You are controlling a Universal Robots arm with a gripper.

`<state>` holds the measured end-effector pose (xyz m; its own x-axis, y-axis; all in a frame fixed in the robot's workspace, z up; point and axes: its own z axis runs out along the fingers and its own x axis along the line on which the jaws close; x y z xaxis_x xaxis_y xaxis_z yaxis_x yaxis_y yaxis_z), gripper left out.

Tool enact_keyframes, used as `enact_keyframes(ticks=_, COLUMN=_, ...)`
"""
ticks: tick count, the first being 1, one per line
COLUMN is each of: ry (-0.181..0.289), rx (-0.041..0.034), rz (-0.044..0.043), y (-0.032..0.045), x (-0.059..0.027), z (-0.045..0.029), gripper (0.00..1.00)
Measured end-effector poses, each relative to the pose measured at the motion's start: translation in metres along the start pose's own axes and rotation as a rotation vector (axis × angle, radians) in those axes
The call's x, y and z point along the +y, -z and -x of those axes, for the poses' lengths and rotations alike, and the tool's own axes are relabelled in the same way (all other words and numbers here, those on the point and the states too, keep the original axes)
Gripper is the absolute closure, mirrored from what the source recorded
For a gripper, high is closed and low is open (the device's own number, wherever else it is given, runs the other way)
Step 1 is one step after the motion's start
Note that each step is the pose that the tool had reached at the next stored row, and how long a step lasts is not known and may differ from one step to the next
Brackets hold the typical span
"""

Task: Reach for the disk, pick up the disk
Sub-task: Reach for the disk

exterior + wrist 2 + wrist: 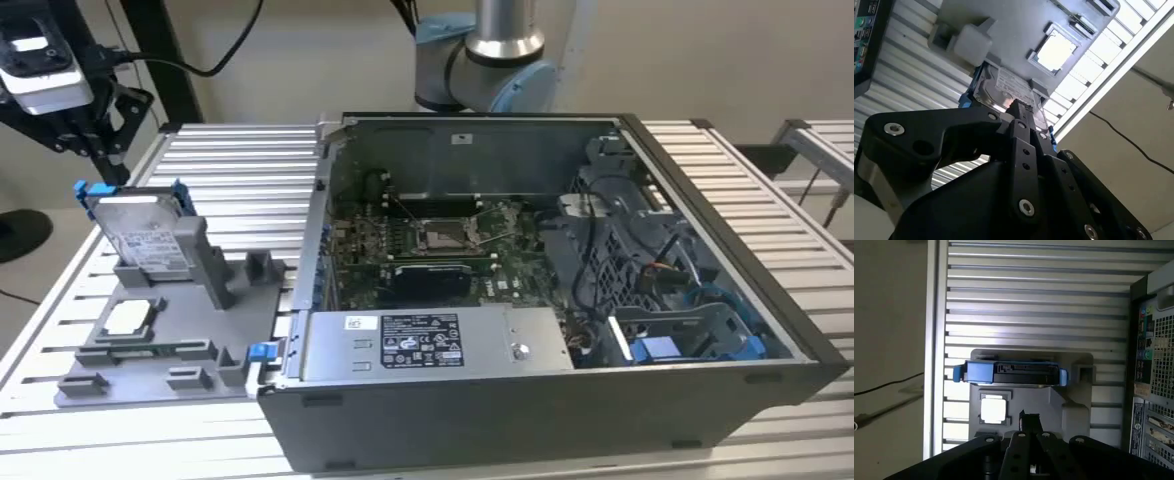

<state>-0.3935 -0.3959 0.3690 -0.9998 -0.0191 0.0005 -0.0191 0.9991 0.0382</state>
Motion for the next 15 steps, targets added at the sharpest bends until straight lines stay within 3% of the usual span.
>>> enact_keyframes(ticks=11, ry=0.0, rx=-0.0001, rz=0.0, y=-0.001, x=0.0263, z=0.0002, gripper=1.0)
enact_keyframes(ticks=15, ry=-0.001, rx=0.0, rz=0.0, y=-0.0013, x=0.0315, z=-0.0084, gripper=1.0)
